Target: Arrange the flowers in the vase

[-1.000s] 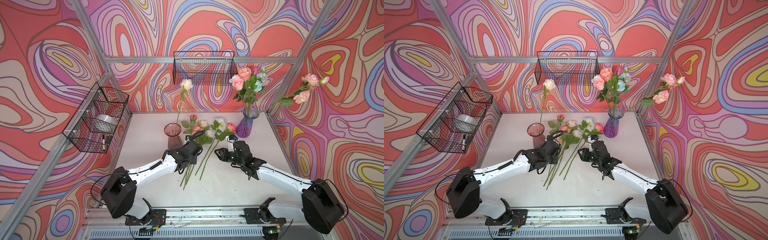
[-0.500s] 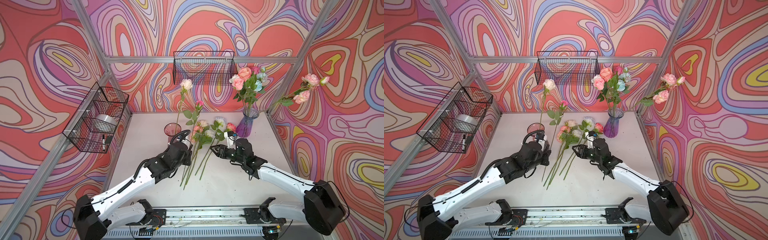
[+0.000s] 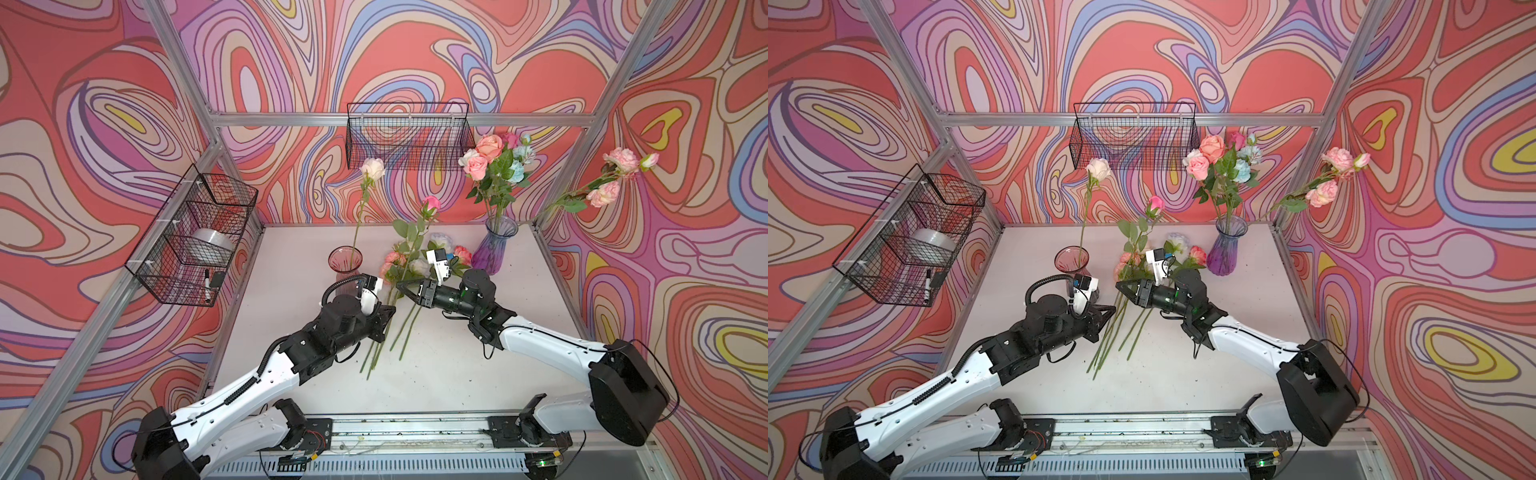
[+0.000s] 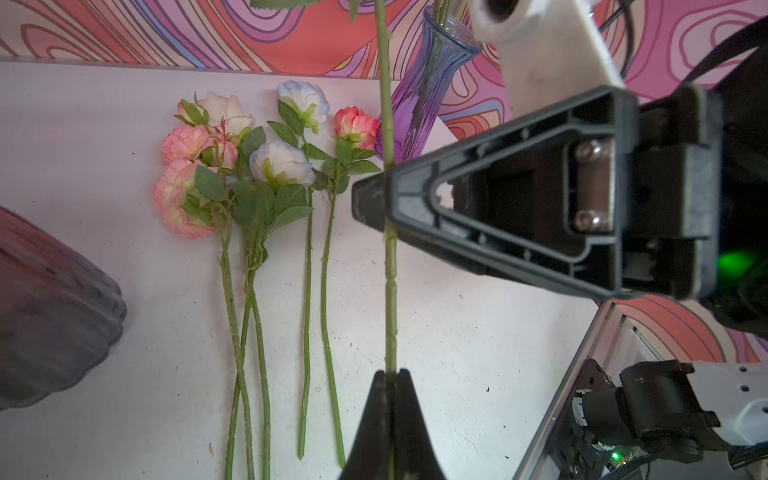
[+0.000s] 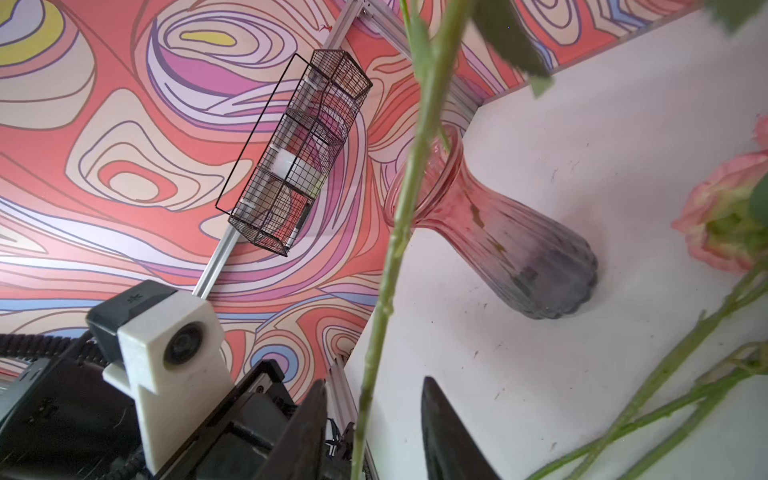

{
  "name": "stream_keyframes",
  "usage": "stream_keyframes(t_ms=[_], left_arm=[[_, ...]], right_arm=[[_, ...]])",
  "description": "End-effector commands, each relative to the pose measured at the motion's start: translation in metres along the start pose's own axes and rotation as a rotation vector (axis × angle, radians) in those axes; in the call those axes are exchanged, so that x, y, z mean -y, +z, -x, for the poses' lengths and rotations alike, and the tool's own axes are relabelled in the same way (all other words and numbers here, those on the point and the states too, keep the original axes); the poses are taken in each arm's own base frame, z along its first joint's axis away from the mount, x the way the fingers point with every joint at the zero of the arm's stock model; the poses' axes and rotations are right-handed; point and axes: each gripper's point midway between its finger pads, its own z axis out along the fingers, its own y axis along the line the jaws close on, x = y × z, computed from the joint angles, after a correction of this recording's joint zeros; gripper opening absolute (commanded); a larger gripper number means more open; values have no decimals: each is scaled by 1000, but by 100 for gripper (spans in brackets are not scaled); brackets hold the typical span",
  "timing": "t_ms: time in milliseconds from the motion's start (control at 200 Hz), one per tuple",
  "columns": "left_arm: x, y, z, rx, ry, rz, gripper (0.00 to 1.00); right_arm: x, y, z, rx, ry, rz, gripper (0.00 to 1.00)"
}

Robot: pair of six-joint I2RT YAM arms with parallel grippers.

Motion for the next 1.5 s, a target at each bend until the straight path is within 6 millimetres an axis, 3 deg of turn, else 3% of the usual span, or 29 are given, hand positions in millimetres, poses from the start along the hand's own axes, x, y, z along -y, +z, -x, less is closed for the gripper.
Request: stream_keyframes(t_ms=[0, 100, 205, 335, 491, 611, 701, 816, 921, 1112, 1327, 1497], left_arm=[[9, -4, 11, 52, -8, -46, 0], [3, -4, 13, 70, -15, -17, 0], [0, -4, 15, 94, -35, -7, 1], [-2, -5, 12, 81, -25, 7, 56], [-7, -38, 50, 190, 49, 77, 73], [-4, -41, 86, 173, 27, 43, 70], [10, -23, 101, 112, 22, -40, 68], [21, 10, 97, -14, 21, -106, 62], [7, 32, 88, -85, 2, -44, 54], [-15, 31, 76, -121, -7, 69, 49], [-18, 39, 55, -177, -30, 49, 44], [-21, 47, 50, -184, -35, 44, 32]], right_arm=[[-11, 8, 2, -7, -3, 41, 23], [-14, 9, -1, -14, -9, 46, 11], [-14, 10, -4, -24, -17, 31, 4], [-10, 9, -8, -32, -45, -9, 2], [4, 2, -16, -70, -88, -100, 2], [5, 1, -28, -109, -93, -107, 2], [2, 4, -38, -134, -109, -104, 2], [1, 5, -43, -143, -108, -102, 2], [-1, 4, -43, -139, -118, -102, 2], [-2, 1, -41, -131, -136, -114, 2], [0, 6, -41, -136, -135, -111, 2], [-3, 9, -42, -142, -120, -91, 2]])
